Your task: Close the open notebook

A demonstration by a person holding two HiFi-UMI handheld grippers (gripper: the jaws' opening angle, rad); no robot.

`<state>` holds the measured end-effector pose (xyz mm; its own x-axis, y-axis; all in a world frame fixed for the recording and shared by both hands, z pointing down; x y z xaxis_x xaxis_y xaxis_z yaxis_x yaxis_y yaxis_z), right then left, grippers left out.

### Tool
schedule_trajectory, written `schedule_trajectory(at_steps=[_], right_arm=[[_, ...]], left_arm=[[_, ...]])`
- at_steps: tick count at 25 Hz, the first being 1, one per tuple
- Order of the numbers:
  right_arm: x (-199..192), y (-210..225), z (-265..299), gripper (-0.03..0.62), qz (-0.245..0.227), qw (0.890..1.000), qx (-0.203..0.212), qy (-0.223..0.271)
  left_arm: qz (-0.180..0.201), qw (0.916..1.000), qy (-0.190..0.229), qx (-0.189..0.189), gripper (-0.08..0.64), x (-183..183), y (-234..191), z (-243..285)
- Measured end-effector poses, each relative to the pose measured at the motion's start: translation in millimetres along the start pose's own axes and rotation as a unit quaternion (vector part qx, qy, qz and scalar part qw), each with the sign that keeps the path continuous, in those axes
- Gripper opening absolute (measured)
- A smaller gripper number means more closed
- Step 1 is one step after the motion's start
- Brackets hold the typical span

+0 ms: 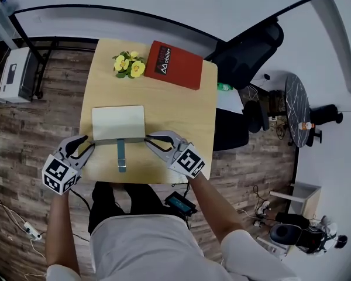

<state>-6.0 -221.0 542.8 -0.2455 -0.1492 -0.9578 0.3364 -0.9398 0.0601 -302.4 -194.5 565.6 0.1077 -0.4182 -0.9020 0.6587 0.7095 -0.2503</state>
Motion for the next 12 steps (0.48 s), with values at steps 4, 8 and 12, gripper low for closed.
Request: schedule_trajectory(at_steps=[4, 8, 12], right_arm=[[-7.6, 10.5, 3.8, 0.038, 0.034, 0.999, -0.013, 0.005], [-14.1, 20.4, 6.3, 0.04, 0.075, 0.997, -0.024, 0.014], [-21.5, 35.2, 12.5, 0.046, 0.136, 0.989, -0.046, 0.024]], left_arm=[[0.001, 0.9999, 0.012, 0.012, 0.072, 3.1, -7.4, 6.1], [-0.012, 0.9995, 0.017, 0.025, 0.041, 5.2, -17.7, 12.5], [-0.026, 0.9986, 0.011, 0.044, 0.041, 6.7, -29.1, 24.7]])
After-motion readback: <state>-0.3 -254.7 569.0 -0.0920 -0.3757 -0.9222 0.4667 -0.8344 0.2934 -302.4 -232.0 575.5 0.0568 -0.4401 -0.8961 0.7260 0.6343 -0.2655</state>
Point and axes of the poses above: the fingertips, and each gripper's own axes: z forward along the fingers, y to its right, x out of its top, the point moved 8 cm from there along -z, backward along the fingers, and after that the axes turned 9 degrees about y, right-handed, at the moved point
